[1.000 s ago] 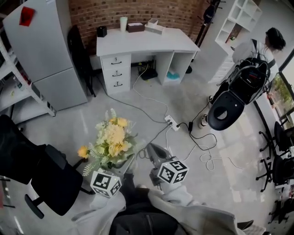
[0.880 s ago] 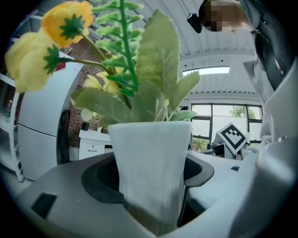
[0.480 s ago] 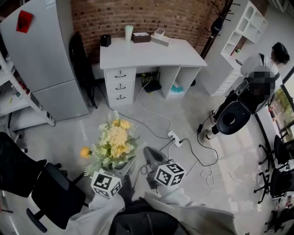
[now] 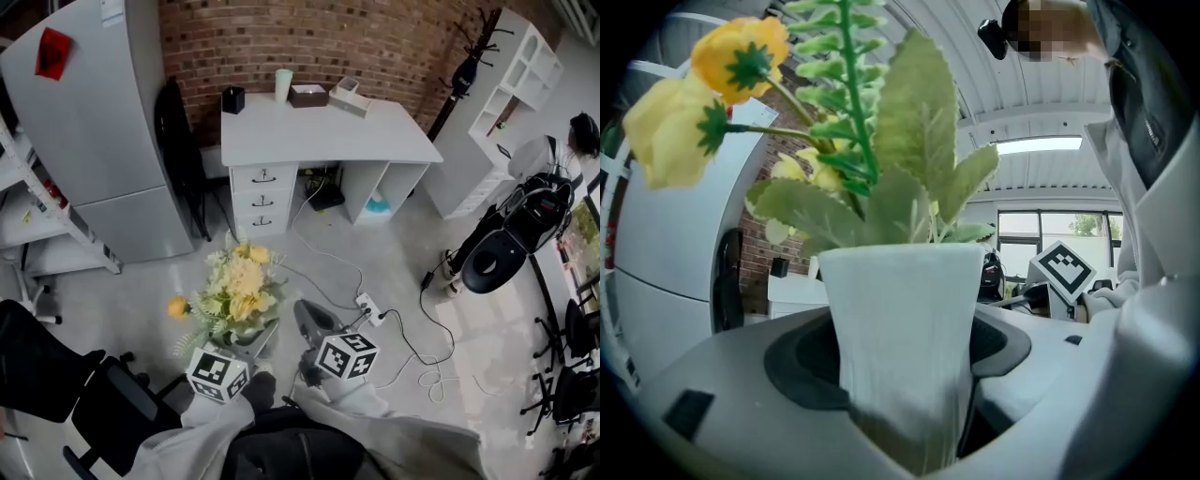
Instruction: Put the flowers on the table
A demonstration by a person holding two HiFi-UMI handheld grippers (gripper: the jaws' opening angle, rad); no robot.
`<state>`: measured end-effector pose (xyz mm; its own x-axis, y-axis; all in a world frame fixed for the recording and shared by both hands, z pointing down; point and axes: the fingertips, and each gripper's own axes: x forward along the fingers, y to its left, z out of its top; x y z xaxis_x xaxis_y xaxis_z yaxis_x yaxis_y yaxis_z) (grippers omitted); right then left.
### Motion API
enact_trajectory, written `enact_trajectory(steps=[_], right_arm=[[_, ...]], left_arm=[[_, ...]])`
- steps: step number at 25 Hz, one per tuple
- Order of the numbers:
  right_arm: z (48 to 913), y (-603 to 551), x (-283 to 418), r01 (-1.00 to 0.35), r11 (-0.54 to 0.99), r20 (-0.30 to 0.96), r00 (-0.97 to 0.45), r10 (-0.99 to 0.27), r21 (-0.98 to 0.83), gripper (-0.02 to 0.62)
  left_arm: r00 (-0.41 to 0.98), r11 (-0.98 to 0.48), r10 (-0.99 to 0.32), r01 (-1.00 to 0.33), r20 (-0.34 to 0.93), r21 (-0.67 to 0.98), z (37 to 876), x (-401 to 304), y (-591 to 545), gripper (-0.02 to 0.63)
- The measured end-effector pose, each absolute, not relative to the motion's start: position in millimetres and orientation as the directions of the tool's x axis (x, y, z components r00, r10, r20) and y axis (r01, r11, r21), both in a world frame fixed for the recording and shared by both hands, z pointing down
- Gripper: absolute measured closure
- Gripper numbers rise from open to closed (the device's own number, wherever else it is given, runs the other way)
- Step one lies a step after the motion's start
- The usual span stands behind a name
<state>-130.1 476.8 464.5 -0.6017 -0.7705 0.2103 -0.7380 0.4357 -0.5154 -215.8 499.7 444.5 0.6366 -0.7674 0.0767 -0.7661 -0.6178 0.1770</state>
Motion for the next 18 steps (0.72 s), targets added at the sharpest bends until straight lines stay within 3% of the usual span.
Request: enact_trajectory(steps=[18], right_arm=[[479.0,381.7,-179.1,-0.753,0.387,0.221,-0.565,-0.795,-0.532,0.595]], left_arm=[[0.666,-0.642,-0.742,-0.740,0.080,0.201,457.5,-266.3,405.5,0.259]])
